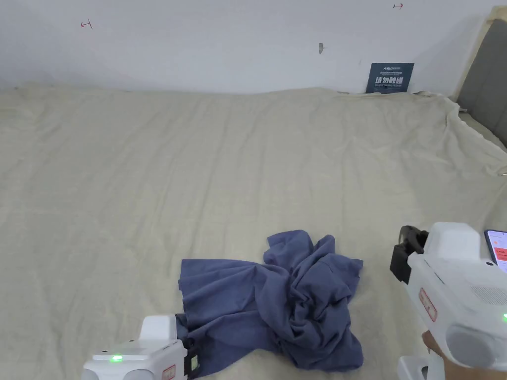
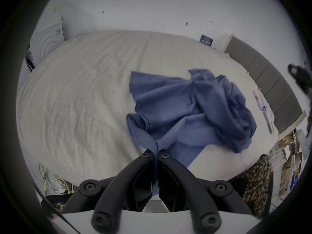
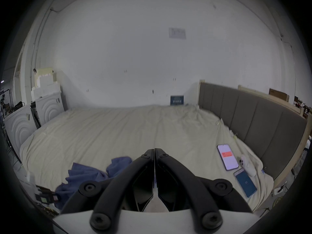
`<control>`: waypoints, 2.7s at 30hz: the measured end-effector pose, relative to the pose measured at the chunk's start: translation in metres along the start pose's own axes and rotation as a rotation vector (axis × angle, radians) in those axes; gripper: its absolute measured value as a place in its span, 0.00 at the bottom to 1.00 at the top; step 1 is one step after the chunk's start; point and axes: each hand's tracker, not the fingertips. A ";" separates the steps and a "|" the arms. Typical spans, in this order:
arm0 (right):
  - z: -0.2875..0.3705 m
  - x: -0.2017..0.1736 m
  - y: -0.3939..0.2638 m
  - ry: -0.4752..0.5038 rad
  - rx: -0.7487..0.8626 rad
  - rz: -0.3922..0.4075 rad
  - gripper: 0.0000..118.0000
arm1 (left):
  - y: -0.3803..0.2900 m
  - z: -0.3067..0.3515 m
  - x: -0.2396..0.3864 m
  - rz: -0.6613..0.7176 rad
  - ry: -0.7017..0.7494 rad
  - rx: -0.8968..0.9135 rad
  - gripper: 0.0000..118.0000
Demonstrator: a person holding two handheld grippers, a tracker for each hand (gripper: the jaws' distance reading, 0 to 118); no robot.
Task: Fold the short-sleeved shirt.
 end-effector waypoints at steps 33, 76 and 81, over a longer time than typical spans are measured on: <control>-0.166 0.013 -0.027 0.124 -0.387 -0.090 0.04 | 0.042 0.020 -0.009 0.069 -0.112 0.096 0.02; -0.130 0.025 0.289 -0.194 0.261 0.061 0.04 | 0.442 0.089 -0.042 -0.037 0.253 0.656 0.02; -0.152 0.021 0.244 -0.221 0.246 0.078 0.04 | 0.409 0.051 -0.038 -0.082 0.269 0.651 0.02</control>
